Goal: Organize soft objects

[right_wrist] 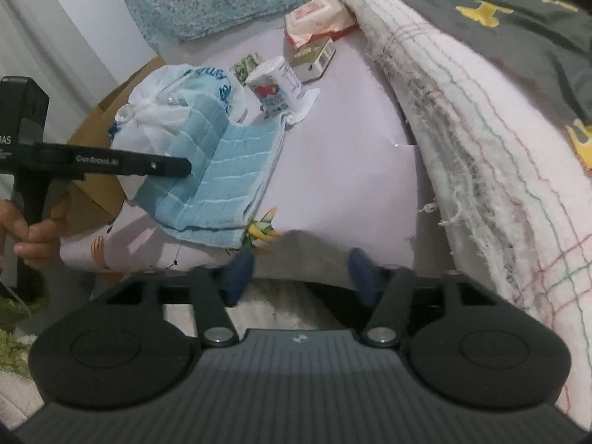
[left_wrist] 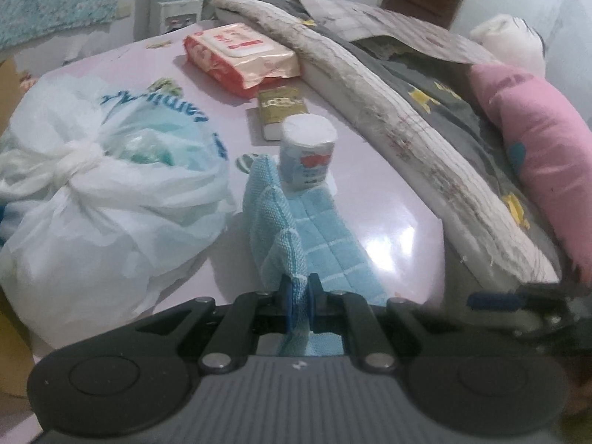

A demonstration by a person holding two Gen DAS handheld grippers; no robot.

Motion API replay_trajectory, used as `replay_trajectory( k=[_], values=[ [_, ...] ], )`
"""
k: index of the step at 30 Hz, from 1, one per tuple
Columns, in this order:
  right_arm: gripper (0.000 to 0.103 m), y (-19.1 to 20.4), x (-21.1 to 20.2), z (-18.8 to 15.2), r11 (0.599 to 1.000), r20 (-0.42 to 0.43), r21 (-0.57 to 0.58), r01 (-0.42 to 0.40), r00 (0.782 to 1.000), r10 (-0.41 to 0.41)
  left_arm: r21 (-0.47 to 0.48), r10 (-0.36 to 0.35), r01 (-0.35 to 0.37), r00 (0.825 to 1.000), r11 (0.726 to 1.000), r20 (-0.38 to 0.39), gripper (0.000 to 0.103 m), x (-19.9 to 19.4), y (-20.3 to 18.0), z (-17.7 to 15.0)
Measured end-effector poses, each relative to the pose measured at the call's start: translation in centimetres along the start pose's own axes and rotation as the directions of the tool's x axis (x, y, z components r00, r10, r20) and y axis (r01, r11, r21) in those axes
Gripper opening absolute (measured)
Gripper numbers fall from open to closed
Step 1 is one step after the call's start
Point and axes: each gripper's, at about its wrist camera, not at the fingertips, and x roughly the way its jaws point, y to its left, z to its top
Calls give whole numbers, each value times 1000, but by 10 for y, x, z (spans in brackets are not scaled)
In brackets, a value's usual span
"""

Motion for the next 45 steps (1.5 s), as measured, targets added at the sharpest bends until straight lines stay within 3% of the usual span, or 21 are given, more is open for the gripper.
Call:
replay_trajectory(
  k=[6, 8, 11, 14, 18, 24, 28, 32, 36, 38, 41, 45],
  values=[
    [58, 0, 9, 31, 983, 149, 78, -167, 977, 154, 86, 19, -19, 1000, 996, -4, 10, 9, -22, 0],
    [46, -2, 22, 41, 966, 167, 109, -233, 962, 214, 90, 14, -13, 1000, 996, -2, 10, 10, -24, 1],
    [24, -9, 52, 50, 943, 117, 174, -284, 957, 266, 80, -4, 4, 1000, 997, -1, 10, 10, -24, 2],
    [10, -16, 82, 47, 949, 5, 223, -222, 974, 227, 78, -29, 28, 1000, 997, 2, 10, 12, -25, 4],
    [3, -28, 87, 44, 917, 11, 301, -261, 963, 271, 98, -59, 59, 998, 993, -2, 10, 17, -31, 7],
    [1, -42, 87, 40, 881, 39, 373, -290, 954, 297, 139, -89, 94, 995, 986, -41, 13, 35, -41, 7],
    [8, -48, 70, 48, 893, 105, 356, -276, 961, 255, 127, -112, 118, 992, 985, -51, 14, 39, -40, 8],
    [8, -44, 57, 62, 882, 178, 310, -354, 933, 312, 122, -130, 136, 990, 983, -55, 22, 40, -39, 7],
    [8, -33, 74, 73, 878, 120, 288, -382, 924, 362, 125, -152, 158, 987, 979, -57, 34, 39, -41, 7],
    [8, -31, 88, 75, 891, 61, 289, -350, 936, 348, 131, -169, 176, 984, 976, -61, 49, 37, -43, 7],
    [6, -34, 104, 73, 901, 5, 305, -308, 947, 322, 138, -184, 191, 981, 972, -65, 62, 30, -45, 6],
    [5, -37, 105, 71, 902, 4, 294, -316, 944, 329, 146, -200, 206, 978, 967, -56, 68, 13, -41, 5]
  ],
)
